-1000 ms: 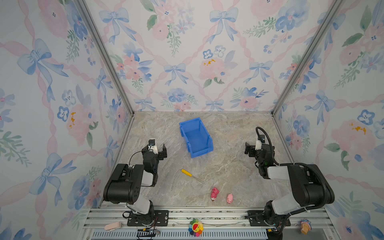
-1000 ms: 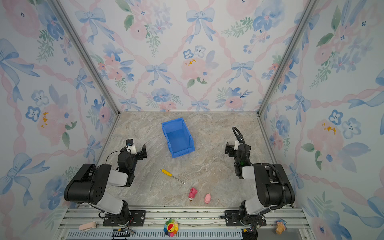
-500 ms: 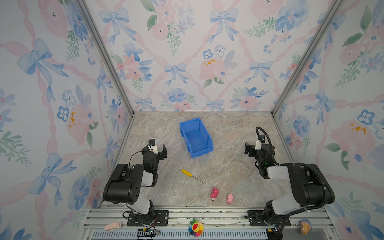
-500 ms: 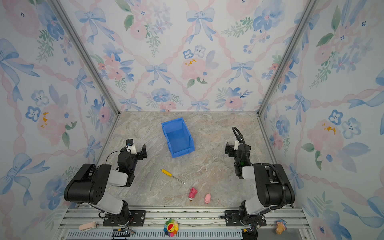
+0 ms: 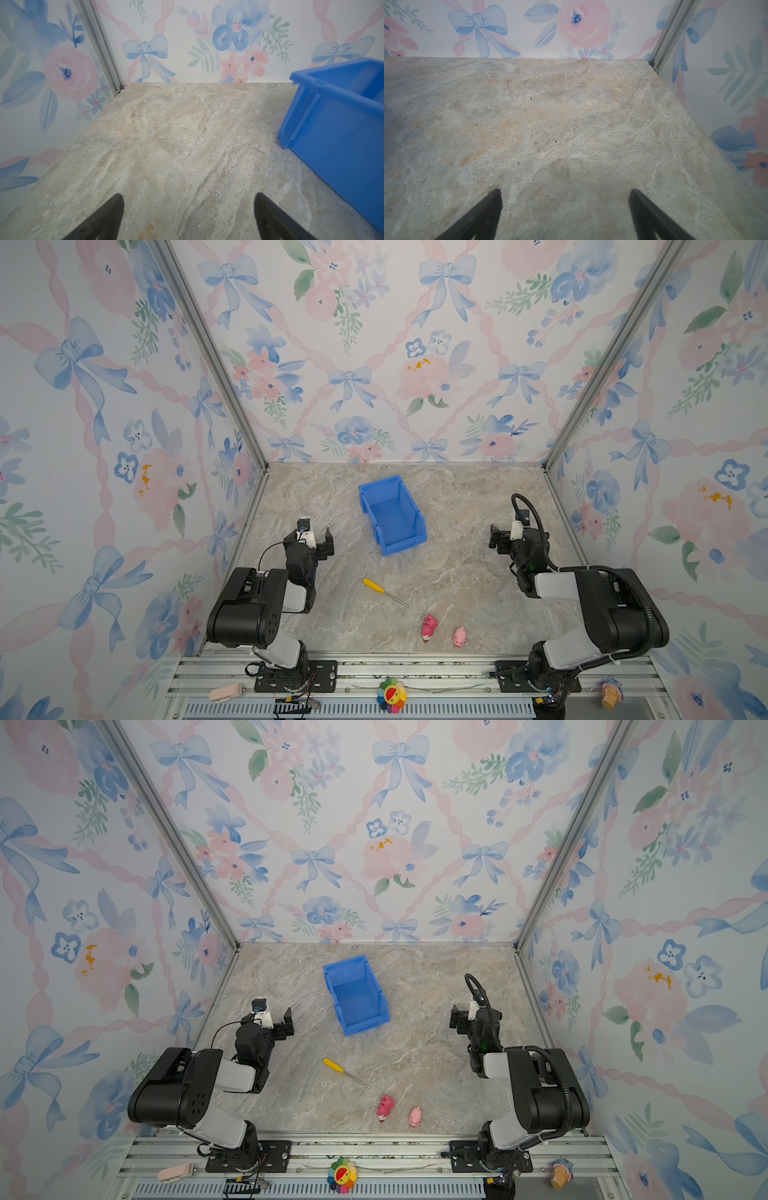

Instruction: Put the screwdriver in the bin

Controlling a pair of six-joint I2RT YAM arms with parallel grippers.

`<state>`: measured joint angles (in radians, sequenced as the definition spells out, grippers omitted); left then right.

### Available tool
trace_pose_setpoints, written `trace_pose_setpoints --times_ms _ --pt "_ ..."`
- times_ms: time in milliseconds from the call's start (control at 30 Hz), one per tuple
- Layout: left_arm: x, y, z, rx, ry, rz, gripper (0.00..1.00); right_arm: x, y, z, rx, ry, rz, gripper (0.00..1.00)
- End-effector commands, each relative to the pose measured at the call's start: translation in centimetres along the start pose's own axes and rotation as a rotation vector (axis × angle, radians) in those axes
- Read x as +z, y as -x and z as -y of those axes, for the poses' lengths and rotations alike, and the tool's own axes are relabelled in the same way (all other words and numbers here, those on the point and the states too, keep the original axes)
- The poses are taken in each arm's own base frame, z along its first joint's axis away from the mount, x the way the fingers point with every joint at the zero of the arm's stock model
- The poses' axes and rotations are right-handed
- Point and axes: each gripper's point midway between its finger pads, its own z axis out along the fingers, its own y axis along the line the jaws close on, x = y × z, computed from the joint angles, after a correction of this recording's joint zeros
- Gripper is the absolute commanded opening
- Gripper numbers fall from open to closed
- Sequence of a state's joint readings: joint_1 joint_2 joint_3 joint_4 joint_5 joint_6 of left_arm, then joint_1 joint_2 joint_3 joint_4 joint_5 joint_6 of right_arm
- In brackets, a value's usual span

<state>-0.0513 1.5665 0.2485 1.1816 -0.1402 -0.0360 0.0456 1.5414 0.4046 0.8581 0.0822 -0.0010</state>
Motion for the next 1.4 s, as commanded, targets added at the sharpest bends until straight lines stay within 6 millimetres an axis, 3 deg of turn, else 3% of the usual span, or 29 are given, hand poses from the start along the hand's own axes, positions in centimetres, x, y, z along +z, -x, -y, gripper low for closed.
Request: trace_pose_setpoints --times_ms 0,267,533,933,1100,1367 --pt "-0.2 0.4 0.0 0.012 -0.006 0.020 0.98 0.0 0.4 0.1 0.004 -0.002 0.021 0.97" --pt "-1.0 1.5 -0.2 0.013 0.000 0.051 0.98 -0.4 0.6 -0.9 -0.018 0.056 0.033 0.97" --pt "-2.1 2.6 -1.0 -0.010 0.038 0.070 0.98 -2.4 1.5 0.3 0.010 -0.005 0.119 0.97" --pt "-3.6 1.6 -1.6 -0.028 0.059 0.002 0.98 -4.7 2.5 1.0 0.033 -0.035 0.145 0.97" --pt "-3.7 1.5 -1.4 -0.029 0.068 -0.008 0.98 -5.9 1.0 0.9 0.023 -0.028 0.014 0.97" --pt "-4.1 1.2 -0.5 0.001 0.101 -0.035 0.98 -8.1 0.6 1.1 0.016 -0.032 0.021 0.97"
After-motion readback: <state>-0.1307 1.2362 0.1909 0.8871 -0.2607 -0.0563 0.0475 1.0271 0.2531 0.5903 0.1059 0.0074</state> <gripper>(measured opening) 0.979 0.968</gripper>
